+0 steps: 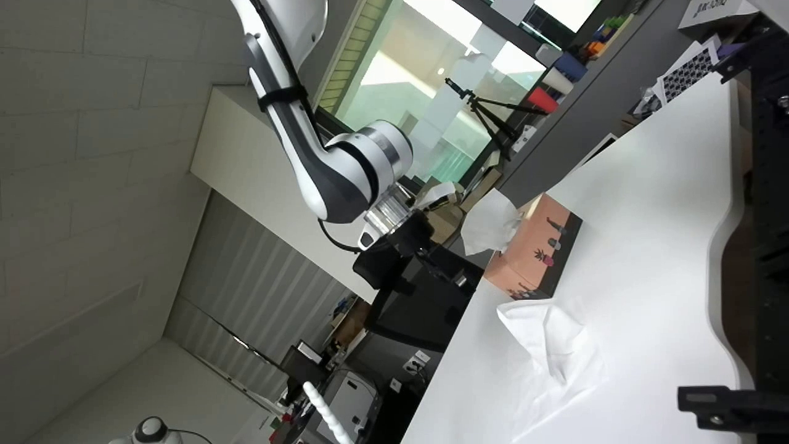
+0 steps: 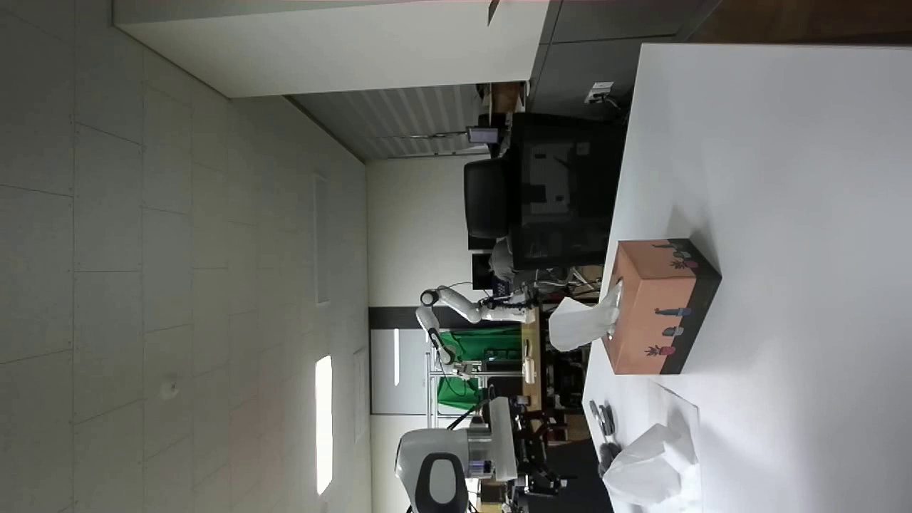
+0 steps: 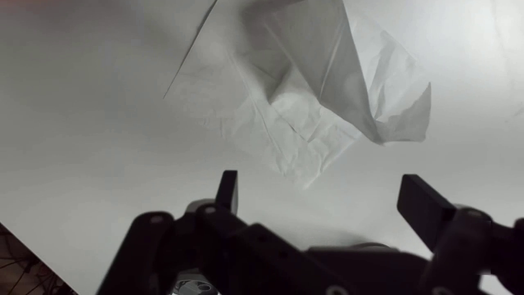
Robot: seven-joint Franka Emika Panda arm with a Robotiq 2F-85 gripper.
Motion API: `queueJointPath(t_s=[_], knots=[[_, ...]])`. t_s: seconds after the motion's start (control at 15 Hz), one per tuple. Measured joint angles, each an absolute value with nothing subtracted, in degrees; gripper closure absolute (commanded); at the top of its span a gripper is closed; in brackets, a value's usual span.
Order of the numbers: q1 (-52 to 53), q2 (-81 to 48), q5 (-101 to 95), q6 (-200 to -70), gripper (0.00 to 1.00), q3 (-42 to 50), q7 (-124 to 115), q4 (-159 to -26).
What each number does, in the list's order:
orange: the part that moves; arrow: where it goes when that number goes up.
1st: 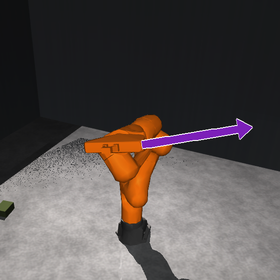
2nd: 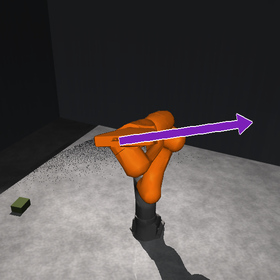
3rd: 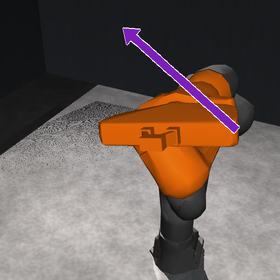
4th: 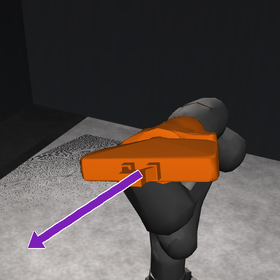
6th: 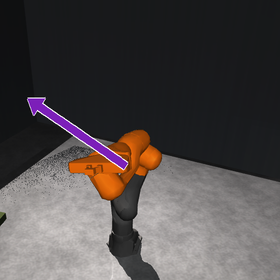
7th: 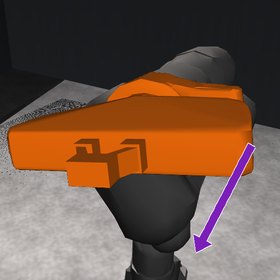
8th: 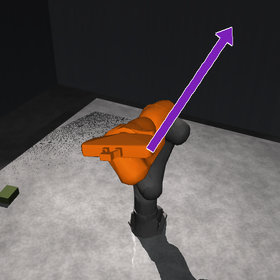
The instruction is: Pull out one tissue square from the box and place it on the table
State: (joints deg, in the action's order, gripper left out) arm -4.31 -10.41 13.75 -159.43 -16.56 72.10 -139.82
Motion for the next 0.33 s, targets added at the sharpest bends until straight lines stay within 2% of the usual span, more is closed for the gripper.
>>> queueJointPath(t_s=[0.33], knots=[[-2.22, -7.59, 13.27, -154.94, 0.00, -14.47, 71.72, -139.94]])
